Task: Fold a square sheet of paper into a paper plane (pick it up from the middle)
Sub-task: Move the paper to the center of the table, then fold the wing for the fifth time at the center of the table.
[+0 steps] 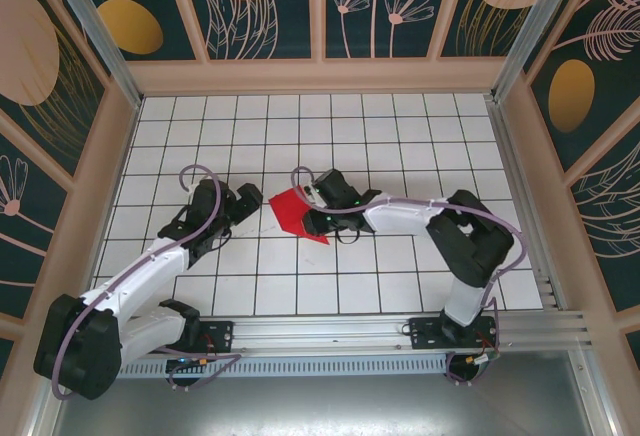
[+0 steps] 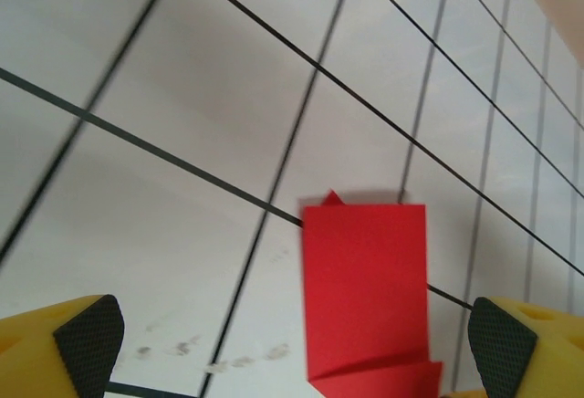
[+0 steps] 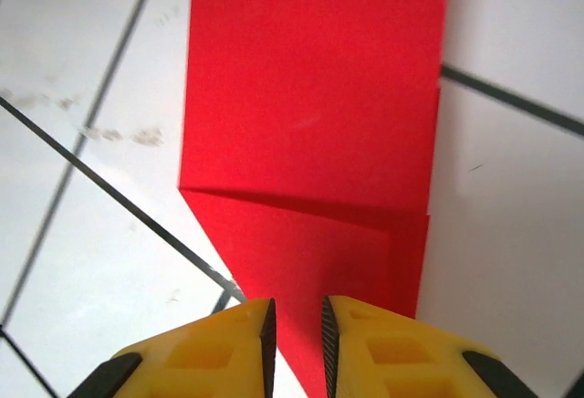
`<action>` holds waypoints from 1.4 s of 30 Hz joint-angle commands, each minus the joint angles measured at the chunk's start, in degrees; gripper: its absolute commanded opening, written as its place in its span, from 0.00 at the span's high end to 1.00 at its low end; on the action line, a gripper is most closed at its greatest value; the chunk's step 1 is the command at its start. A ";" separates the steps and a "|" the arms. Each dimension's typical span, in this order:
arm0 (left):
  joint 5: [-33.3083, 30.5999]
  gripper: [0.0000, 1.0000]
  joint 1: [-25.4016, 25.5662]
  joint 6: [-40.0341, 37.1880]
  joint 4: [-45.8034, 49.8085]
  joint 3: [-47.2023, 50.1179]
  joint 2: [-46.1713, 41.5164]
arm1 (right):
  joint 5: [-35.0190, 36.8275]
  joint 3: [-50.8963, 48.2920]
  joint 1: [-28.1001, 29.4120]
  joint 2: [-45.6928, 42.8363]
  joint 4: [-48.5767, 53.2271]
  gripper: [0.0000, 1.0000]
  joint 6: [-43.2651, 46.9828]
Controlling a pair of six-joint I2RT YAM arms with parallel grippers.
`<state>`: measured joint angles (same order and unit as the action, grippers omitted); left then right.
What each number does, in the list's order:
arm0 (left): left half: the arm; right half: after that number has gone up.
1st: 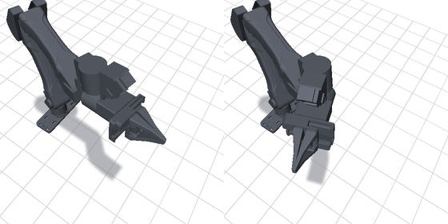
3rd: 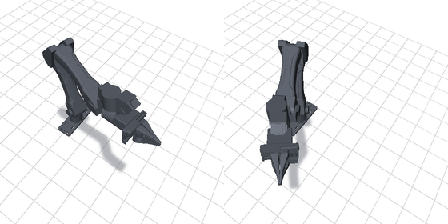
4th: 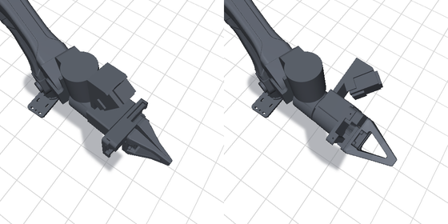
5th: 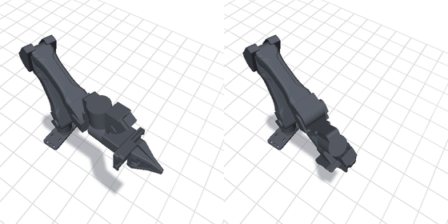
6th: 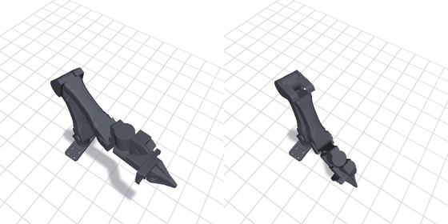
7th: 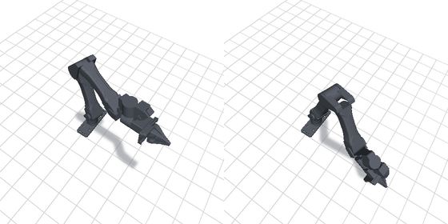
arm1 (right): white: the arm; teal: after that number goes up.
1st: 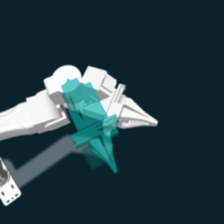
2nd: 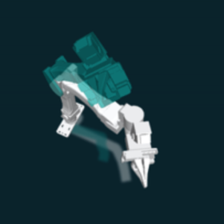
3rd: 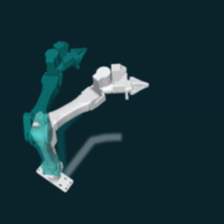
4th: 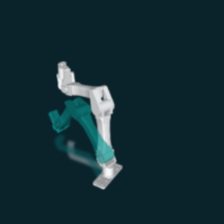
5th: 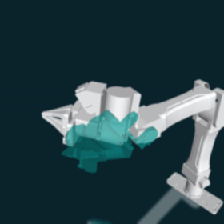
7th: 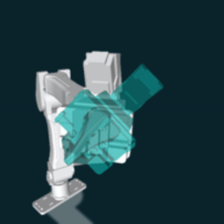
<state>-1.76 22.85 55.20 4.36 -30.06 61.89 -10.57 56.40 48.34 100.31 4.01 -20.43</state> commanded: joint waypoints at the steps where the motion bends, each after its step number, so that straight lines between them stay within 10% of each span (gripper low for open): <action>1: 7.71 0.01 -0.27 1.24 -5.36 1.23 0.00 | -0.50 -2.10 -0.60 -1.16 -6.31 0.76 -11.16; 18: 16.31 0.07 1.04 4.78 -10.15 3.37 4.58 | -1.57 -0.21 -3.21 6.66 -8.87 0.79 -17.05; 42: 19.29 0.48 6.81 12.28 -19.54 -1.68 20.66 | -17.74 -13.03 -11.58 8.03 -26.75 0.79 -28.46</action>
<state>16.47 29.32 66.24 -12.32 -30.26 81.14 -27.57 44.93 37.36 106.65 -24.23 -48.07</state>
